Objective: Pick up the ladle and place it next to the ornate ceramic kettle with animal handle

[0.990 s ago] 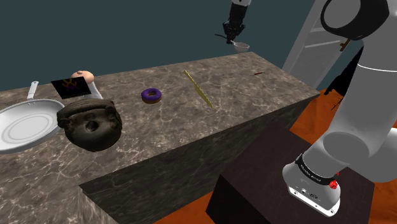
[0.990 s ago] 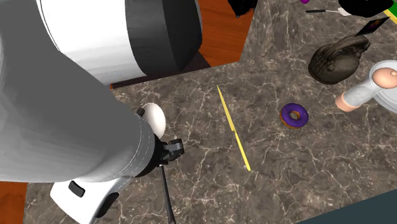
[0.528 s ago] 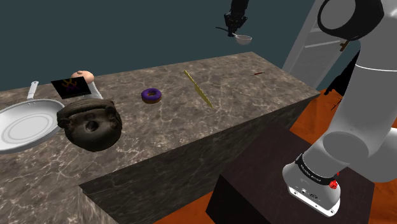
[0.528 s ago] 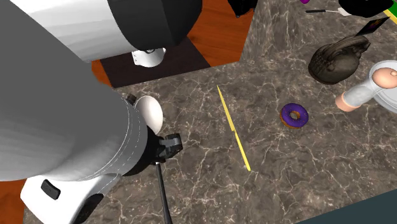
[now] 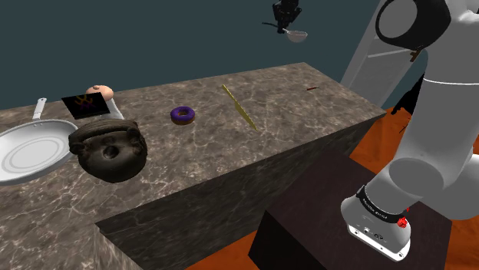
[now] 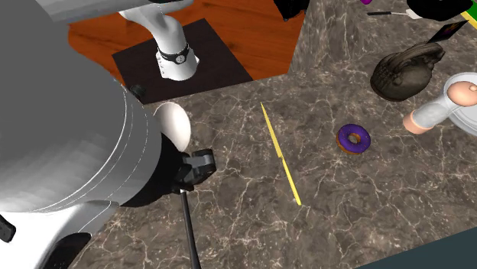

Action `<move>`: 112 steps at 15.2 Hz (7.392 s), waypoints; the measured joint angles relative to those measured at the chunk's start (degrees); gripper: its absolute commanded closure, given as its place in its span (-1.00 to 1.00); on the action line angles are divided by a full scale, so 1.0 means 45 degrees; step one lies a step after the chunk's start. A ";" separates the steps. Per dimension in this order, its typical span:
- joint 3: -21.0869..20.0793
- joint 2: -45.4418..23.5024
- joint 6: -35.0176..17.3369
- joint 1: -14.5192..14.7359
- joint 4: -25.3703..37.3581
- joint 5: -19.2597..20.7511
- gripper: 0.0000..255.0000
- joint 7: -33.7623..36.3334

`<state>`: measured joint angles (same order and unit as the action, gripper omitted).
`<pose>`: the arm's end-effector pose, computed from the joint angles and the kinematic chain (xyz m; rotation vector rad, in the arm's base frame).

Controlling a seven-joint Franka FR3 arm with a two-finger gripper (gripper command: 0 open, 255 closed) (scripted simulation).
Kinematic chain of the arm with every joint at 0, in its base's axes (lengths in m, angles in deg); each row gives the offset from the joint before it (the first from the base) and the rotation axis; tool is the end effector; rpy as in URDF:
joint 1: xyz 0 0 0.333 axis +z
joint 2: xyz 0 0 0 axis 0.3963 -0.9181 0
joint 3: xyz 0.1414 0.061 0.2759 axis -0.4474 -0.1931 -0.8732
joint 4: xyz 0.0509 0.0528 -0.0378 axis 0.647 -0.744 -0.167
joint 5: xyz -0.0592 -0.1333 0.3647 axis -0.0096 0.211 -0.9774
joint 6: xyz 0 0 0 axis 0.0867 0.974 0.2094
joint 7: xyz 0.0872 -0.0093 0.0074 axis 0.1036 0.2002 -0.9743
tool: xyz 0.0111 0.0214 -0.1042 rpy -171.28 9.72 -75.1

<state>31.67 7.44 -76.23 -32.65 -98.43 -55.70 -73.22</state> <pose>0.6253 -0.1847 0.6059 -3.0017 0.4235 0.0153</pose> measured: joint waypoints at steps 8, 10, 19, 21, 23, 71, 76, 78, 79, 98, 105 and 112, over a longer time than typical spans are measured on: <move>-0.0057 -0.1379 0.2284 -0.0452 0.3677 -0.0325 1.00 0.0217; -0.0102 -0.1644 0.2764 -0.0456 0.4431 -0.0383 1.00 0.0394; -0.0592 0.1020 0.0915 0.1875 0.0192 0.0286 1.00 0.2495; -0.0788 0.1327 0.0713 0.2335 -0.0245 0.0391 1.00 0.3087; -0.0981 0.1203 0.0849 0.2697 0.0102 0.0419 1.00 0.3670; -0.3010 0.0547 -0.3965 0.7393 -0.3373 0.1197 1.00 0.9781; -0.3010 0.0537 -0.4834 0.7394 -0.4235 0.1179 1.00 0.9699; -0.3013 0.0551 -0.5168 0.7402 -0.4580 0.1174 1.00 0.9682; -0.3015 0.0552 -0.5324 0.7406 -0.4737 0.1170 1.00 0.9673; -0.3026 -0.0091 -0.8275 0.7409 -0.7058 0.1076 1.00 0.9387; -0.3045 -0.0495 -0.9288 0.7426 -0.7596 0.1033 1.00 0.9304; -0.3050 -0.0529 -0.9402 0.7424 -0.7601 0.1019 -1.00 0.9287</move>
<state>17.94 5.06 -118.54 0.76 -132.64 -51.12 -31.43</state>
